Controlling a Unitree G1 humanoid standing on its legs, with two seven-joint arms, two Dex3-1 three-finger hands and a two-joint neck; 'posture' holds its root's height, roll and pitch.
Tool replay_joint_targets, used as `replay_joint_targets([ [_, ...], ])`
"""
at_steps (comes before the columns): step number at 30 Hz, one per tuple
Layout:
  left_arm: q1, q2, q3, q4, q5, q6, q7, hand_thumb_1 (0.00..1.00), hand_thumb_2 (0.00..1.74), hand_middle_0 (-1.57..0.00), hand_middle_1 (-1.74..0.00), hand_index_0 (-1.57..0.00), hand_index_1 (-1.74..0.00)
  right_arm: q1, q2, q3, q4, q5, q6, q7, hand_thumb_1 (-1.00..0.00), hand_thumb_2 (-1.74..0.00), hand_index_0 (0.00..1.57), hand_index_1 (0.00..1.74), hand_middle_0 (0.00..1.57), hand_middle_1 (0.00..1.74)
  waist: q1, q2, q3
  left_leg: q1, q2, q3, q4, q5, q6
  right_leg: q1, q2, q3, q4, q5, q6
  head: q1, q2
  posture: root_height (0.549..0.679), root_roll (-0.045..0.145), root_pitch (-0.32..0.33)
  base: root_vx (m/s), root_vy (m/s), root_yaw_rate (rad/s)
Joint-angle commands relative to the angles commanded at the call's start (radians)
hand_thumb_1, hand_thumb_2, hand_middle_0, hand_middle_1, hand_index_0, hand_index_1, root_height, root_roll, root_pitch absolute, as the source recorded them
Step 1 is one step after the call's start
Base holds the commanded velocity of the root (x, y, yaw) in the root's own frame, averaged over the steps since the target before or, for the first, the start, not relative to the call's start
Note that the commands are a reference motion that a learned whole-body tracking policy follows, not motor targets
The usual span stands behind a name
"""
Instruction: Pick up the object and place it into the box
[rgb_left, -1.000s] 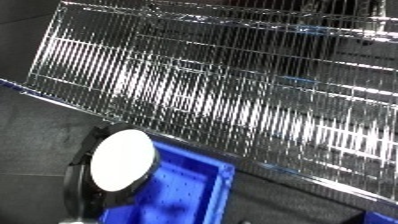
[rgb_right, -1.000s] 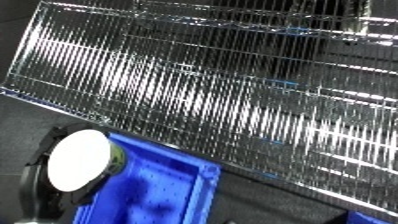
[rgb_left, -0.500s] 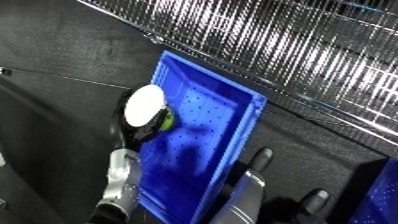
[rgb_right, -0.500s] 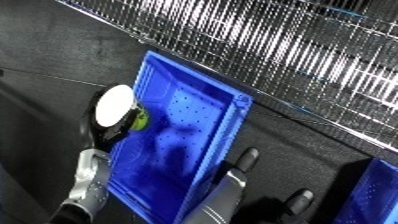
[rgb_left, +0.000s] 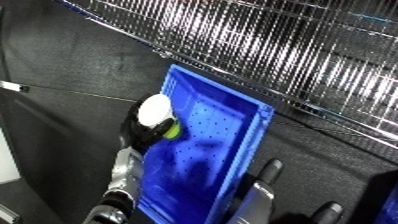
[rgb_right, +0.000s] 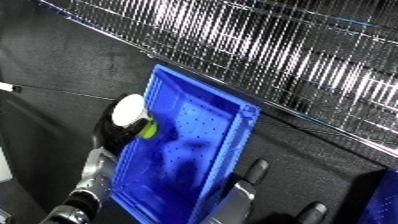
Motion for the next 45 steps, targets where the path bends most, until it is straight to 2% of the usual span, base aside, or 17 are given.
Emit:
replay_joint_targets([
  [6, 0.010, 0.012, -0.013, 0.016, 0.044, 0.010, -0.017, 0.00, 0.00, 0.00, 0.00, 0.00, 0.00, -0.007, 0.004, 0.000, -0.014, 0.020, -0.017, 0.020, 0.00, 0.00, 0.00, 0.00, 0.00, 0.00, -0.004, 0.003, 0.000, -0.012, -0.006, 0.003, 0.014, -0.012, 0.0048, -0.007, 0.0049, 0.001, -0.004, 0.008, 0.0040, 0.015, 0.030, 0.652, 0.030, 0.055, -0.011, -0.002, -0.030],
  [11, 0.018, 0.013, -0.046, 0.018, 0.083, 0.067, -0.037, 0.00, 0.00, 0.00, 0.00, 0.00, 0.00, -0.018, 0.008, 0.006, -0.030, 0.022, -0.026, 0.018, 0.00, 0.00, 0.00, 0.00, 0.00, 0.00, -0.007, 0.005, 0.000, -0.018, -0.007, 0.003, 0.017, -0.019, 0.0077, -0.011, 0.0070, 0.003, -0.012, 0.019, 0.0095, 0.054, 0.037, 0.653, 0.026, 0.059, -0.012, -0.038, -0.020],
  [16, 0.033, -0.006, -0.079, 0.015, 0.101, 0.101, -0.080, 0.00, 0.00, 0.00, 0.00, 0.00, 0.00, -0.027, 0.007, 0.007, -0.042, 0.018, -0.018, 0.006, 0.00, 0.00, 0.00, 0.00, 0.00, 0.00, -0.016, 0.022, 0.000, -0.018, -0.013, 0.007, 0.023, -0.025, 0.0111, -0.017, 0.0049, 0.010, -0.015, 0.024, 0.0129, 0.121, 0.052, 0.653, 0.025, 0.061, -0.038, -0.014, -0.069],
  [21, 0.042, -0.033, -0.133, -0.002, 0.134, 0.133, -0.156, 0.00, 0.00, 0.00, 0.00, 0.00, 0.00, -0.040, 0.001, 0.000, -0.046, 0.010, -0.015, -0.013, 0.00, 0.00, 0.00, 0.00, 0.00, 0.00, -0.032, 0.048, 0.000, -0.012, -0.015, 0.020, 0.021, -0.025, 0.0125, -0.023, 0.0010, 0.021, -0.026, 0.035, 0.0196, 0.260, 0.075, 0.653, 0.026, 0.063, -0.063, -0.002, -0.140],
  [25, 0.056, -0.053, -0.174, -0.016, 0.155, 0.185, -0.221, 0.00, 0.00, 0.00, 0.00, 0.00, 0.00, -0.059, -0.008, -0.006, -0.043, -0.009, -0.008, -0.021, 0.00, 0.00, 0.00, 0.00, 0.00, 0.00, -0.047, 0.069, 0.000, -0.012, -0.009, 0.037, 0.035, -0.030, 0.0121, -0.031, 0.0013, 0.032, -0.032, 0.051, 0.0259, 0.439, 0.104, 0.654, 0.025, 0.062, -0.074, 0.016, -0.240],
  [29, 0.056, -0.075, -0.219, -0.035, 0.224, 0.220, -0.209, 0.00, 0.00, 0.00, 0.00, 0.00, 0.00, -0.092, -0.019, -0.004, -0.039, -0.033, -0.003, -0.038, 0.00, 0.00, 0.00, 0.00, 0.00, 0.00, -0.064, 0.093, 0.000, -0.016, -0.003, 0.056, 0.053, -0.033, 0.0088, -0.042, 0.0051, 0.049, -0.042, 0.068, 0.0294, 0.609, 0.116, 0.654, 0.029, 0.062, -0.070, 0.044, -0.214],
  [33, 0.047, -0.094, -0.266, -0.045, 0.300, 0.270, -0.184, 0.00, 0.00, 0.00, 0.00, 0.00, 0.00, -0.124, -0.036, -0.004, -0.041, -0.051, 0.007, -0.054, 0.00, 0.00, 0.00, 0.00, 0.00, 0.00, -0.083, 0.118, 0.000, -0.016, 0.001, 0.068, 0.053, -0.025, 0.0044, -0.050, 0.0054, 0.064, -0.061, 0.091, 0.0344, 0.709, 0.124, 0.656, 0.034, 0.062, -0.034, 0.038, -0.142],
  [37, 0.031, -0.110, -0.301, -0.045, 0.326, 0.291, -0.168, 0.00, 0.00, 0.00, 0.00, 0.00, 0.00, -0.152, -0.054, -0.005, -0.040, -0.055, 0.011, -0.053, 0.00, 0.00, 0.00, 0.00, 0.00, 0.00, -0.098, 0.137, 0.000, -0.008, 0.006, 0.079, 0.024, -0.005, 0.0015, -0.059, 0.0081, 0.074, -0.080, 0.110, 0.0410, 0.786, 0.108, 0.656, 0.033, 0.068, -0.036, 0.045, -0.142],
  [41, 0.021, -0.127, -0.327, -0.051, 0.328, 0.294, -0.145, 0.00, 0.00, 0.00, 0.00, 0.00, 0.00, -0.160, -0.063, -0.009, -0.041, -0.072, 0.005, -0.044, 0.00, 0.00, 0.00, 0.00, 0.00, 0.00, -0.112, 0.154, 0.000, -0.001, 0.009, 0.087, 0.002, 0.008, 0.0010, -0.073, 0.0087, 0.082, -0.079, 0.119, 0.0477, 0.882, 0.089, 0.655, 0.030, 0.072, -0.018, 0.045, -0.116],
  [45, 0.016, -0.138, -0.347, -0.066, 0.331, 0.299, -0.133, 0.00, 0.00, 0.00, 0.00, 0.00, 0.00, -0.164, -0.067, -0.011, -0.041, -0.091, -0.001, -0.028, 0.00, 0.00, 0.00, 0.00, 0.00, 0.00, -0.124, 0.165, 0.000, 0.008, 0.009, 0.092, -0.015, 0.017, 0.0020, -0.080, 0.0078, 0.087, -0.073, 0.123, 0.0529, 0.996, 0.081, 0.654, 0.029, 0.071, 0.002, 0.036, -0.148],
])
